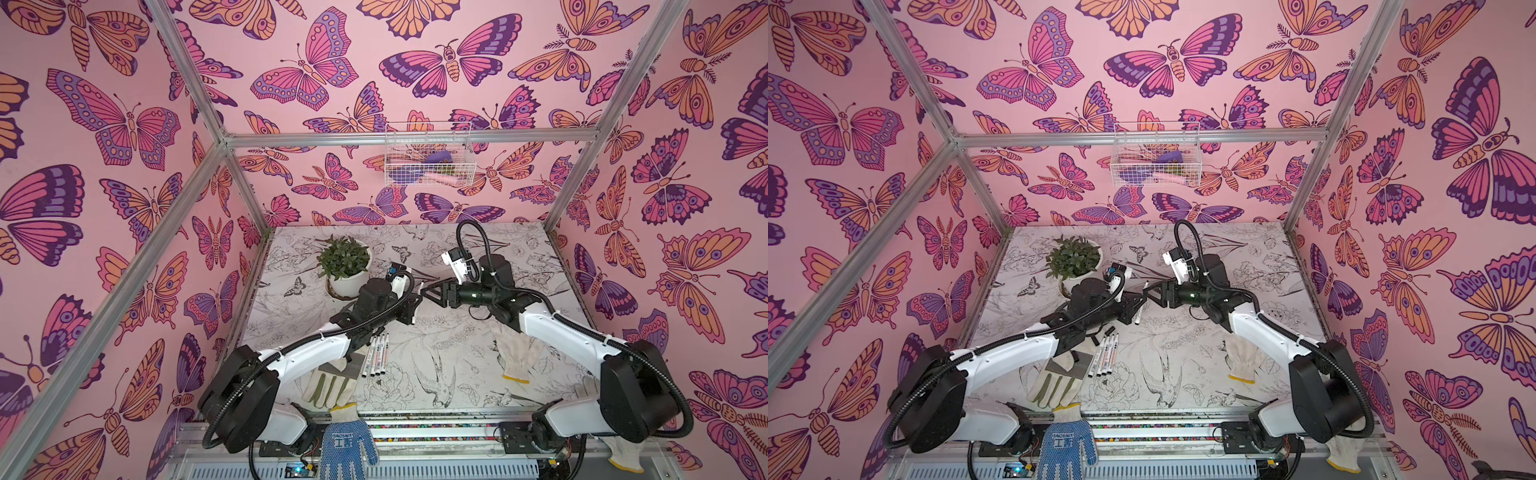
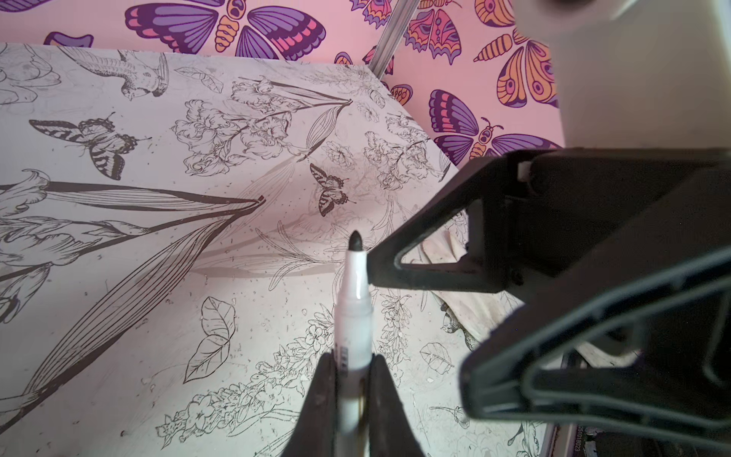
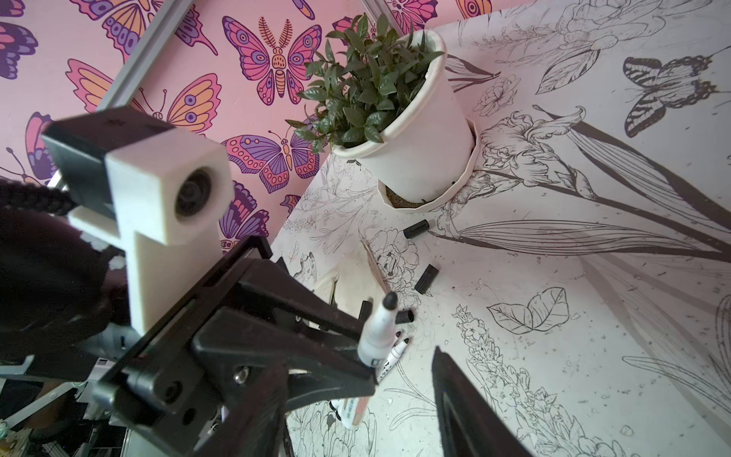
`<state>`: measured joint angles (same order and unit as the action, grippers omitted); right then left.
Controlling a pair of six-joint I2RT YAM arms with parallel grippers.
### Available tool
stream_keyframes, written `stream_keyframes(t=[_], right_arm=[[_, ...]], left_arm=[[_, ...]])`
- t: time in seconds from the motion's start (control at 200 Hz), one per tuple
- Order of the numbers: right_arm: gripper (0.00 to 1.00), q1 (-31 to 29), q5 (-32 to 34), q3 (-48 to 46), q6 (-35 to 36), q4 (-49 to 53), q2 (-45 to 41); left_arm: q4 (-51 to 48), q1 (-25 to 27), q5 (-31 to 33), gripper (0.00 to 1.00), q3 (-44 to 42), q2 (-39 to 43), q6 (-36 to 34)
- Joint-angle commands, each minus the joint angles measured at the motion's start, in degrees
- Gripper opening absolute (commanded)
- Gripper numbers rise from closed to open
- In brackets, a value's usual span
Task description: Insert the pens into the pen caps
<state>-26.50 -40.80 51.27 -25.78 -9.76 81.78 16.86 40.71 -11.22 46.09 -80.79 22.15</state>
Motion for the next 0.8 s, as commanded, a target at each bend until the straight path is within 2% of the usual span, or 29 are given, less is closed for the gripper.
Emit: stream_keyframes(t=[0.0,0.265,0.796], right_arm=[[0.58,-0.1,0.0,2.6,0.1,-0.4,1.4],[0.45,-0.1,1.6,3.7,-1.2,-1.3,2.5],[0.33,-0.2,1.5,2.6,-1.1,-0.6,2.4]], left_arm=[[2.3,0.7,-1.2,0.0,0.8,-0.4,-0.3],[3.3,1.5,-1.5,0.0,1.3,-1.2,0.4],[6.3,2.5,1.8,0.0,2.7,-2.9,0.7]])
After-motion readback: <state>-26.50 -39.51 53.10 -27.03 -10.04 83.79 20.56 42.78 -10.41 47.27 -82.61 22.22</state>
